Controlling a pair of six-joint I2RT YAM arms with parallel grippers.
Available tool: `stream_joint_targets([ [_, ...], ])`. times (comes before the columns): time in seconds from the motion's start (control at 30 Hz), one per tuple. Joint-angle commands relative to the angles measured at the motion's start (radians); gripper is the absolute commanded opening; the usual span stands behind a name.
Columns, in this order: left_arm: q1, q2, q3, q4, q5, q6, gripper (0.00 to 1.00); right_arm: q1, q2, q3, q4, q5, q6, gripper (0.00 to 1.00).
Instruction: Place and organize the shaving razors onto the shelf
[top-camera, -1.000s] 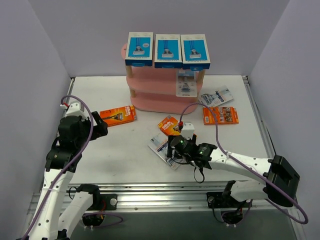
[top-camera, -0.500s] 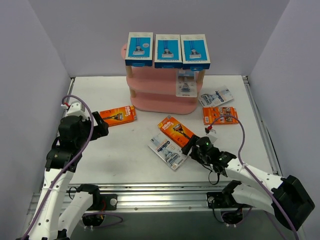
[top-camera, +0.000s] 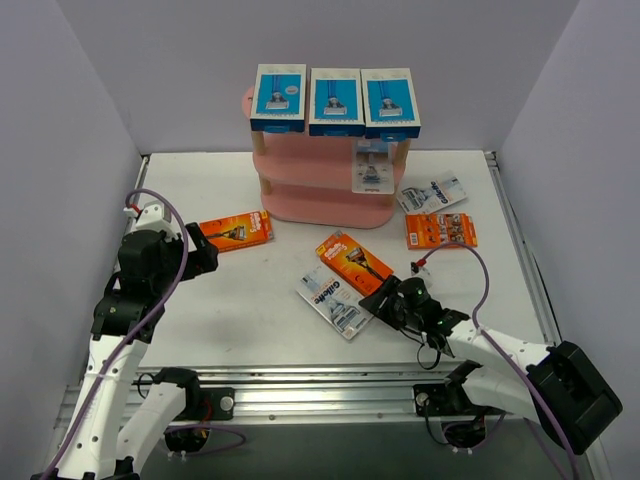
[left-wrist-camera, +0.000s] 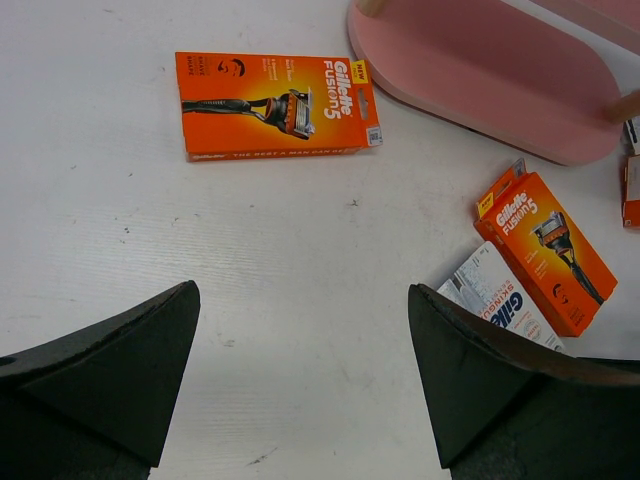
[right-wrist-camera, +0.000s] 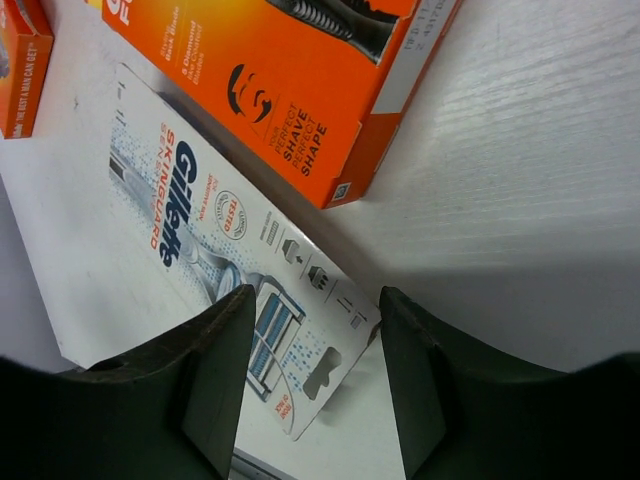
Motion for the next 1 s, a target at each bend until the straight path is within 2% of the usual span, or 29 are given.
stream_joint_targets([
  [0.0,-0.004,-0.005,0.022,0.048,0.011,0.011,0.94,-0.009,-0.011,-0.007,0.052,-0.025,0.024,0.47],
  [0.23,-0.003,-0.010,0.020,0.048,0.010,0.011,0.94,-0.008,-0.018,-0.025,0.057,-0.022,0.029,0.34],
  [0.57,-0.006,-0.011,0.020,0.047,0.008,0.011,0.94,-0.008,-0.075,0.005,0.046,-0.019,0.000,0.00],
  [0.97,-0.006,-0.011,0.020,0.047,0.008,0.011,0.94,0.000,-0.129,0.083,-0.011,-0.017,-0.080,0.00],
])
